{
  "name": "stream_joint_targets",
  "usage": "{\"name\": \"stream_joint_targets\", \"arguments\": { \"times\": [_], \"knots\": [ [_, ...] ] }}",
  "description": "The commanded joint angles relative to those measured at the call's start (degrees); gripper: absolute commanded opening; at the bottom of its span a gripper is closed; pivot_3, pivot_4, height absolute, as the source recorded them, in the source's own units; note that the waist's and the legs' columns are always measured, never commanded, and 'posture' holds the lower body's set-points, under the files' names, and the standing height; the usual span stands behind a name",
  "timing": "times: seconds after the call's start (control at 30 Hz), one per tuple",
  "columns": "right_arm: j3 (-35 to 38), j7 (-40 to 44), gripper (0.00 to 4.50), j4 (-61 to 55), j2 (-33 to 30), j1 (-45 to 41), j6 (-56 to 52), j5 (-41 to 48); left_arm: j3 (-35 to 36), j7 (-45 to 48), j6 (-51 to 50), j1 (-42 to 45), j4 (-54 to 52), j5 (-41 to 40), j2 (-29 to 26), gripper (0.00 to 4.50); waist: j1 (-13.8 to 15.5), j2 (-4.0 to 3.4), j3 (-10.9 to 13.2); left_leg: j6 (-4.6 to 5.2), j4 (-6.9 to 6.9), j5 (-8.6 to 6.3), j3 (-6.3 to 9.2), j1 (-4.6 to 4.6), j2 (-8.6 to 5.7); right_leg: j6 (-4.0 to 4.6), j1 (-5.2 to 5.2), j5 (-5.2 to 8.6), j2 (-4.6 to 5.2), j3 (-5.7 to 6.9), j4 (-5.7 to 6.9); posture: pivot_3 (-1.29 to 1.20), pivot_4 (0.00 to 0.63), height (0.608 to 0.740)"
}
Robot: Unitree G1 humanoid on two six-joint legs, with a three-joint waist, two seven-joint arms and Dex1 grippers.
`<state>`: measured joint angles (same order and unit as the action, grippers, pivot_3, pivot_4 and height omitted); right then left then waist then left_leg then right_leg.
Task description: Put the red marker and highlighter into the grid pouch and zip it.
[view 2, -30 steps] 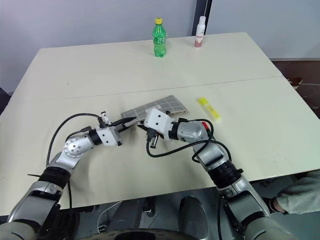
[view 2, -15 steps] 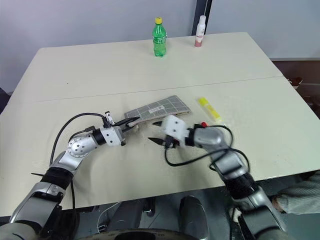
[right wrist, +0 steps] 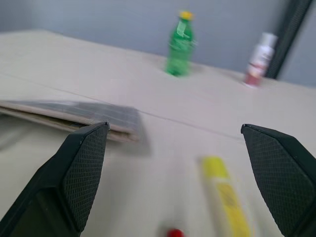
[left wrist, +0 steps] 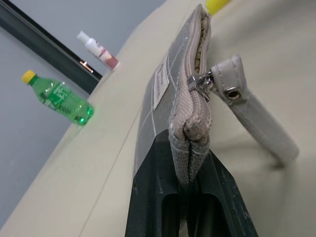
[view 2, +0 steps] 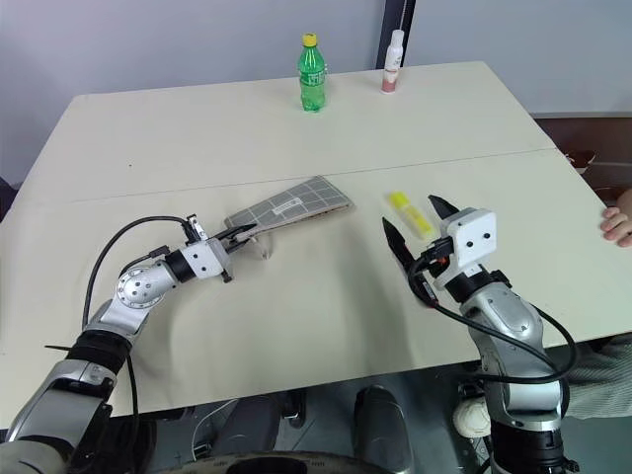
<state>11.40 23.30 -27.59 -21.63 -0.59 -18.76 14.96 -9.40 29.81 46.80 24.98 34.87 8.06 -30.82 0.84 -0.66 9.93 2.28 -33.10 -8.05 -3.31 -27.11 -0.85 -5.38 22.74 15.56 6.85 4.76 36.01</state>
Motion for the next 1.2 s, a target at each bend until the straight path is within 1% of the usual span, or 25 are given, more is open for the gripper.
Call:
{"name": "stream_joint_targets", "arguments": {
  "times": [0.03,0.13,0.23,0.43,0.5,0.57,0.63,0.73,0.8,0.93,1.03,1.13,1.17,1.2],
  "knots": [
    [2.4,-1.4,4.44,1.9,-2.8,-2.3,-1.3,-1.4,0.5,0.3,0.9,0.8,0.1,-1.2,0.7,0.0,0.0,0.0,0.0,0.0,-0.01,0.0,-0.01,0.0,0.0,0.0,0.0,-0.01,0.0,0.0,0.0,0.0,0.15,0.74],
    [2.3,-0.2,4.44,5.3,-5.5,-4.8,-2.8,-1.1,0.0,0.7,1.5,0.8,0.2,-0.9,1.0,0.0,0.0,0.0,0.0,0.01,-0.04,0.0,-0.05,0.01,0.0,0.02,-0.02,-0.03,0.01,0.01,0.0,0.0,0.15,0.74],
    [1.4,1.5,4.44,10.2,-8.0,-8.7,-6.5,-0.5,-0.3,1.0,2.2,0.6,0.4,-0.6,1.2,0.0,-0.1,0.0,0.0,0.02,-0.07,0.01,-0.05,0.02,0.0,-0.01,-0.03,-0.05,0.01,0.02,0.02,0.0,0.15,0.74],
    [-1.6,4.6,4.44,17.4,-12.5,-17.0,-17.1,0.3,-0.4,1.0,3.0,0.6,1.1,-0.4,1.7,0.0,-0.1,0.0,0.0,0.05,-0.15,0.02,-0.06,0.01,0.0,-0.18,-0.07,-0.15,0.01,0.04,0.07,0.0,0.15,0.74],
    [-2.2,5.0,4.44,20.4,-12.8,-20.9,-23.4,1.7,-0.5,1.1,3.5,0.3,0.8,-0.7,2.1,0.0,-0.1,0.0,0.0,0.06,-0.19,0.02,-0.05,0.01,0.0,-0.19,-0.08,-0.15,0.01,0.06,0.09,0.0,0.15,0.74],
    [-2.6,5.0,4.44,22.1,-13.0,-23.3,-26.7,2.0,-0.5,1.1,3.7,0.0,0.6,-0.7,2.3,0.0,0.0,0.0,0.0,0.07,-0.23,0.02,-0.04,0.0,0.01,-0.19,-0.09,-0.16,0.01,0.07,0.11,0.0,0.15,0.74],
    [-3.2,4.7,4.44,23.9,-13.1,-25.1,-27.6,1.4,-0.3,1.0,3.9,-0.4,0.6,-0.6,2.3,0.0,0.0,0.0,0.0,0.1,-0.27,0.0,-0.02,-0.02,0.01,-0.19,-0.09,-0.16,0.02,0.09,0.11,0.0,0.15,0.74],
    [-5.2,5.3,4.44,25.4,-14.0,-25.6,-28.5,0.1,-0.3,0.9,4.1,-0.9,0.3,-0.6,2.3,0.0,0.0,0.0,0.0,0.18,-0.35,-0.06,-0.03,-0.04,0.0,-0.2,-0.12,-0.17,0.02,0.1,0.11,0.0,0.15,0.74],
    [-5.1,3.9,4.44,27.4,-13.3,-26.3,-28.1,-0.5,-0.4,0.9,4.2,-1.4,-0.3,-0.6,2.4,0.0,-0.1,0.0,0.0,0.22,-0.38,-0.08,-0.04,-0.04,0.0,-0.21,-0.13,-0.17,0.02,0.1,0.11,0.0,0.15,0.74],
    [-7.8,5.2,4.44,29.6,-14.6,-25.9,-26.3,-2.9,-0.3,1.1,4.0,-1.8,-1.1,-0.8,2.3,0.0,-0.1,0.0,0.0,0.26,-0.49,-0.11,-0.05,-0.07,0.01,-0.24,-0.14,-0.19,0.01,0.1,0.11,0.0,0.15,0.74],
    [-8.2,5.3,3.69,31.2,-14.9,-25.4,-25.5,-4.1,-0.3,1.2,3.8,-1.8,-1.4,-0.8,2.3,0.0,-0.1,0.0,0.0,0.28,-0.54,-0.12,-0.04,-0.09,0.01,-0.25,-0.13,-0.19,0.0,0.1,0.12,0.0,0.15,0.74],
    [-8.4,5.4,2.08,31.1,-15.1,-24.8,-25.4,-4.7,-0.4,1.4,3.5,-1.8,-1.8,-0.9,2.5,0.0,-0.1,0.0,0.0,0.31,-0.62,-0.15,-0.04,-0.12,0.01,-0.25,-0.13,-0.19,0.0,0.1,0.12,0.0,0.15,0.74],
    [-8.4,5.4,1.64,31.0,-15.1,-24.6,-25.2,-4.8,-0.4,1.4,3.4,-1.8,-2.0,-0.9,2.5,0.0,-0.1,0.0,0.0,0.32,-0.64,-0.16,-0.04,-0.14,0.01,-0.25,-0.13,-0.19,0.01,0.1,0.12,0.0,0.15,0.74],
    [-8.4,5.4,1.1,30.8,-15.1,-24.4,-25.1,-4.9,-0.4,1.5,3.3,-1.8,-2.1,-0.9,2.6,0.0,-0.1,0.0,0.0,0.34,-0.66,-0.17,-0.04,-0.14,0.01,-0.25,-0.14,-0.19,0.01,0.1,0.12,0.0,0.15,0.74]
  ]
}}
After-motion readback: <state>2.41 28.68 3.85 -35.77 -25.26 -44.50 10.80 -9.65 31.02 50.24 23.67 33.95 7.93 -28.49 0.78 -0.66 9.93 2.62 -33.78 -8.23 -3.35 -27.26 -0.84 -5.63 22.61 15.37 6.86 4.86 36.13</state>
